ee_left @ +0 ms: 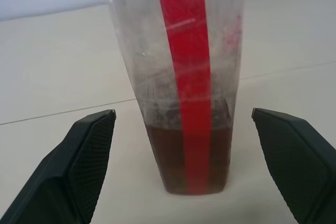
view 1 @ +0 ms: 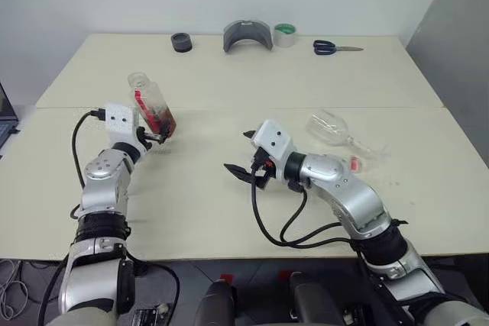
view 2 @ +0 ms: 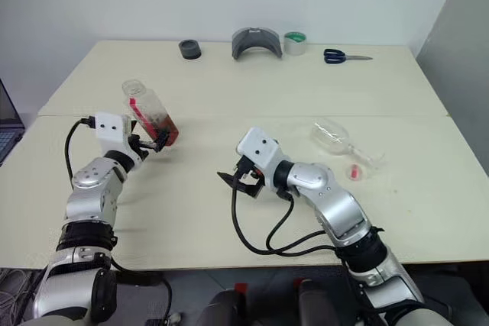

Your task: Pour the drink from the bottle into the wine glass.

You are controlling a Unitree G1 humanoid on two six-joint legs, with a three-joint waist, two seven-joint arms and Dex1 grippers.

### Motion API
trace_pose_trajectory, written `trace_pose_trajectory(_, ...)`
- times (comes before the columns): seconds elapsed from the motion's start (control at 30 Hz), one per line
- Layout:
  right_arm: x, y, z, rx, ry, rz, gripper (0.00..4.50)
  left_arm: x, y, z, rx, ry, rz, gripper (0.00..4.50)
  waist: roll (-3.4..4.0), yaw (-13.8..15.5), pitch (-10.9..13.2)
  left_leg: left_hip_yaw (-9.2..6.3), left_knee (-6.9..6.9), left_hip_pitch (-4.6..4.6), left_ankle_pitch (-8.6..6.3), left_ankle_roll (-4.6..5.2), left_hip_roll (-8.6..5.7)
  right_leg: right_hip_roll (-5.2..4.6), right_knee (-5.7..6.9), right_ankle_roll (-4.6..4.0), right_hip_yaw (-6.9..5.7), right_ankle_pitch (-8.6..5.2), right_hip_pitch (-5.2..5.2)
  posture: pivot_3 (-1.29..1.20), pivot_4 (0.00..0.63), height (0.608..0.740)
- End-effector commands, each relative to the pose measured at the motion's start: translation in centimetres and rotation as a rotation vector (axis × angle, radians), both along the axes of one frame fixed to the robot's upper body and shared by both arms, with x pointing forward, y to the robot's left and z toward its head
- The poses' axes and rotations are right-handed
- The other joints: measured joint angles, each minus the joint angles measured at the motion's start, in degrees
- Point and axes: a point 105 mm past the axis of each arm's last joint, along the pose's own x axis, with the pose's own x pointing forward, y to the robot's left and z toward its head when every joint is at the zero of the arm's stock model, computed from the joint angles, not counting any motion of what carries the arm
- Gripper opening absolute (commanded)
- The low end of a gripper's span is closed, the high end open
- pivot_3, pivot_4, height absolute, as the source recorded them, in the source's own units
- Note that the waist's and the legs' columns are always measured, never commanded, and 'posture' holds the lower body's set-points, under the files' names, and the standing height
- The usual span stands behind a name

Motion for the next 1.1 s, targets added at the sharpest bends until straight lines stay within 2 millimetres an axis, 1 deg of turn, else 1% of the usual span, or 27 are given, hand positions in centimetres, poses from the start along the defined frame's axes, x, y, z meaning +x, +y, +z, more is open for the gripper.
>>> trace_pose_trajectory(0.03,-0.3,-1.0,1.9,0.041,-0.076,-0.025,4.5,-0.8,-0.1,1.9,0.051,-0.103,0.016,4.47,-0.01,0.0,0.0,0.0,0.0,0.0,0.0,0.0,0.0,-0.01,0.0,0.0,0.0,0.0,0.0,0.0,0.15,0.74)
trace_pose_trajectory(0.07,-0.3,-1.4,1.9,0.04,-0.083,-0.039,4.5,-1.1,-0.1,1.9,0.052,-0.108,0.026,4.47,-0.01,0.1,0.0,0.0,0.0,-0.01,0.0,0.0,0.01,-0.02,0.0,0.0,0.0,0.0,0.0,0.0,0.15,0.74)
trace_pose_trajectory(0.17,-0.4,-4.1,2.6,0.053,-0.113,-0.124,4.5,-3.0,-0.5,0.8,0.049,-0.099,0.015,4.47,-0.01,0.1,0.0,-0.01,0.0,-0.01,0.0,0.0,0.04,-0.07,-0.01,0.0,0.03,0.0,0.0,0.0,0.15,0.74)
trace_pose_trajectory(0.23,-0.5,-6.4,2.8,0.04,-0.111,-0.192,4.5,-4.2,-1.4,-0.3,0.048,-0.073,-0.019,4.47,-0.01,0.3,0.0,-0.06,-0.02,-0.01,-0.01,0.01,0.1,-0.17,-0.02,0.0,0.06,0.0,0.02,0.0,0.15,0.74)
trace_pose_trajectory(0.3,-0.6,-7.8,2.8,0.022,-0.107,-0.242,4.5,-4.8,-2.0,-0.8,0.037,-0.059,-0.034,4.47,-0.01,0.5,0.0,-0.05,-0.01,0.0,-0.01,0.01,0.09,-0.2,-0.04,0.01,0.06,0.0,0.07,0.0,0.15,0.74)
trace_pose_trajectory(0.37,-0.4,-10.4,2.8,-0.018,-0.082,-0.327,4.5,-5.4,-3.9,-1.5,0.054,-0.041,-0.112,4.47,-0.01,0.6,0.0,0.02,0.0,0.0,-0.01,0.02,0.04,-0.14,-0.04,0.03,0.03,0.0,0.08,0.0,0.15,0.74)
trace_pose_trajectory(0.43,0.3,-13.3,2.9,-0.092,-0.056,-0.434,4.5,-5.9,-6.8,-2.0,0.076,-0.029,-0.244,4.47,-0.01,1.1,0.0,0.01,0.0,0.02,-0.01,0.02,0.02,-0.09,-0.04,0.03,-0.01,0.0,0.12,0.0,0.15,0.74)
trace_pose_trajectory(0.5,0.9,-15.4,2.8,-0.177,-0.042,-0.514,4.5,-6.2,-9.1,-2.0,0.08,-0.03,-0.35,4.47,-0.01,1.4,0.0,0.08,0.0,0.02,-0.01,0.02,-0.02,-0.11,-0.07,0.03,0.03,0.0,0.15,0.0,0.15,0.74)
trace_pose_trajectory(0.53,1.1,-15.9,2.6,-0.222,-0.03,-0.529,4.5,-6.3,-10.1,-1.9,0.076,-0.029,-0.405,4.47,-0.01,1.4,0.0,0.09,0.0,0.02,-0.01,0.02,-0.03,-0.11,-0.09,0.03,0.04,0.01,0.15,0.0,0.15,0.74)
trace_pose_trajectory(0.63,1.7,-16.9,2.3,-0.326,-0.043,-0.562,4.5,-6.4,-12.2,-1.6,0.09,-0.027,-0.524,4.47,0.0,1.3,0.0,0.14,-0.05,0.05,-0.02,0.02,-0.01,0.02,-0.14,0.02,0.04,0.0,0.15,0.0,0.15,0.74)
trace_pose_trajectory(0.7,2.7,-17.9,1.7,-0.42,-0.062,-0.629,4.5,-6.4,-14.2,-1.3,0.111,-0.033,-0.632,4.47,0.0,1.2,0.0,0.16,-0.08,0.09,-0.01,0.03,0.01,0.07,-0.1,0.02,0.05,0.0,0.13,0.0,0.15,0.74)
trace_pose_trajectory(0.77,3.2,-18.0,1.2,-0.519,-0.116,-0.646,4.5,-6.6,-15.8,-0.8,0.114,-0.042,-0.73,4.47,0.0,1.2,0.0,0.15,-0.06,0.08,-0.01,0.03,0.0,0.07,-0.1,0.02,0.04,0.0,0.14,0.0,0.15,0.74)
trace_pose_trajectory(0.8,3.4,-17.8,1.0,-0.541,-0.133,-0.648,4.5,-6.6,-16.4,-0.6,0.104,-0.041,-0.769,4.47,0.0,1.2,0.0,0.18,-0.05,0.08,-0.01,0.03,0.0,0.07,-0.1,0.02,0.07,0.0,0.14,0.0,0.15,0.74)
trace_pose_trajectory(0.87,3.9,-17.6,0.5,-0.573,-0.145,-0.664,4.5,-6.9,-17.5,-0.3,0.099,-0.039,-0.847,4.47,0.0,1.2,0.0,0.17,-0.05,0.05,-0.01,0.02,-0.01,0.06,-0.12,0.02,0.06,0.0,0.14,0.0,0.15,0.74)
trace_pose_trajectory(0.97,5.1,-18.3,-0.2,-0.701,-0.217,-0.73,4.5,-7.4,-18.8,-0.4,0.135,-0.024,-0.968,4.47,0.0,1.2,0.0,0.21,-0.05,0.04,-0.01,0.02,-0.03,0.04,-0.13,0.02,0.09,0.0,0.13,0.0,0.15,0.74)
trace_pose_trajectory(1.03,5.7,-18.9,-0.4,-0.751,-0.236,-0.778,4.5,-7.8,-19.4,-0.5,0.17,-0.012,-1.039,4.47,0.0,1.3,0.0,0.18,-0.04,0.04,-0.01,0.02,-0.04,0.04,-0.13,0.02,0.07,0.0,0.13,0.0,0.15,0.74)
trace_pose_trajectory(1.1,5.9,-19.1,-0.5,-0.794,-0.254,-0.788,4.5,-7.9,-19.8,-0.5,0.181,-0.007,-1.077,4.47,0.0,1.3,0.0,0.19,-0.04,0.04,-0.01,0.02,-0.03,0.04,-0.13,0.02,0.08,0.0,0.12,0.0,0.15,0.74)
